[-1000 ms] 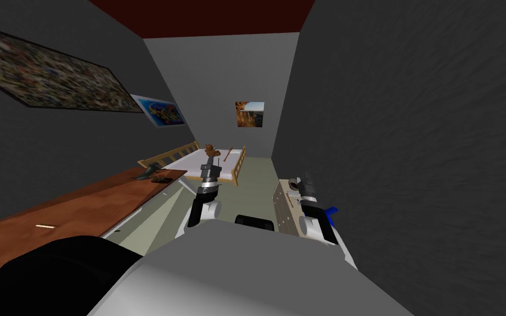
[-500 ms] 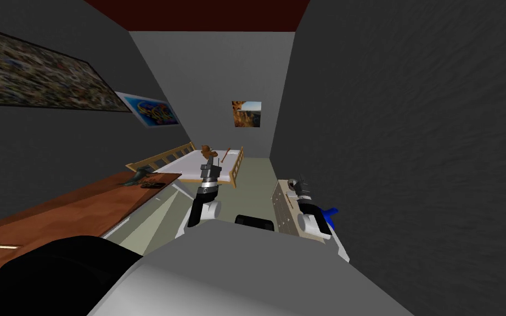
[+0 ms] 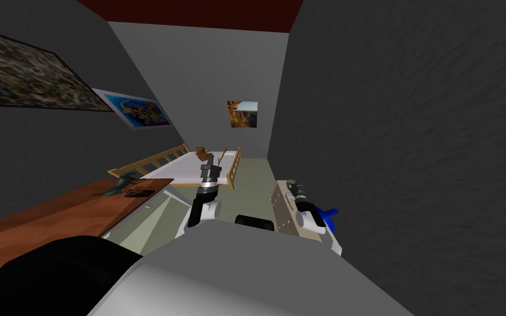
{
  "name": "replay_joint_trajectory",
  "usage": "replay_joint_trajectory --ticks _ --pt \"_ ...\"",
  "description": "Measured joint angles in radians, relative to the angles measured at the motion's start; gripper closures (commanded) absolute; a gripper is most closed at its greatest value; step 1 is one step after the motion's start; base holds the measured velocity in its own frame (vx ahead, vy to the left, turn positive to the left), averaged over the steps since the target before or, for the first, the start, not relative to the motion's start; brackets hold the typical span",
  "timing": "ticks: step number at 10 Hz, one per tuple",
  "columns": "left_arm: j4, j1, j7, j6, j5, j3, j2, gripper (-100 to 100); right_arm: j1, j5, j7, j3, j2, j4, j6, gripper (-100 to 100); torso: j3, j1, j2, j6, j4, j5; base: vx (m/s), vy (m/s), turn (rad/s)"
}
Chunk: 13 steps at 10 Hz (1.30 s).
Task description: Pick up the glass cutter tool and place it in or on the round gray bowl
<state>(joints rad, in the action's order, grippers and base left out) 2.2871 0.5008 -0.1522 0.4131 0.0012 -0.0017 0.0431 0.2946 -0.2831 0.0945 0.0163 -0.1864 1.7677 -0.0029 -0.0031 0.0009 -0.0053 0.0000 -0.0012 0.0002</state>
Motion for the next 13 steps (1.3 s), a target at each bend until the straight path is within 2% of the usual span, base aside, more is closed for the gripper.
replay_joint_trajectory --ticks 2,6,13 --pt "0.0 0.0 0.0 0.0 0.0 0.0 0.0 0 -0.026 -0.035 0.026 0.0 -0.015 -0.052 0.047 -100 0.0 -0.001 0.001 0.0 0.0 0.0 0.057 0.019 -0.071" --pt "0.0 0.0 0.0 0.0 0.0 0.0 0.0 0 -0.07 -0.096 0.073 -0.007 -0.035 -0.174 0.109 -100 0.001 0.0 0.002 0.0 0.0 0.0 0.048 0.022 -0.074" --pt "0.0 0.0 0.0 0.0 0.0 0.0 0.0 0 -0.148 -0.2 0.155 -0.005 -0.077 -0.332 0.254 -100 0.001 0.0 0.002 0.0 0.0 0.0 0.052 0.023 -0.076"
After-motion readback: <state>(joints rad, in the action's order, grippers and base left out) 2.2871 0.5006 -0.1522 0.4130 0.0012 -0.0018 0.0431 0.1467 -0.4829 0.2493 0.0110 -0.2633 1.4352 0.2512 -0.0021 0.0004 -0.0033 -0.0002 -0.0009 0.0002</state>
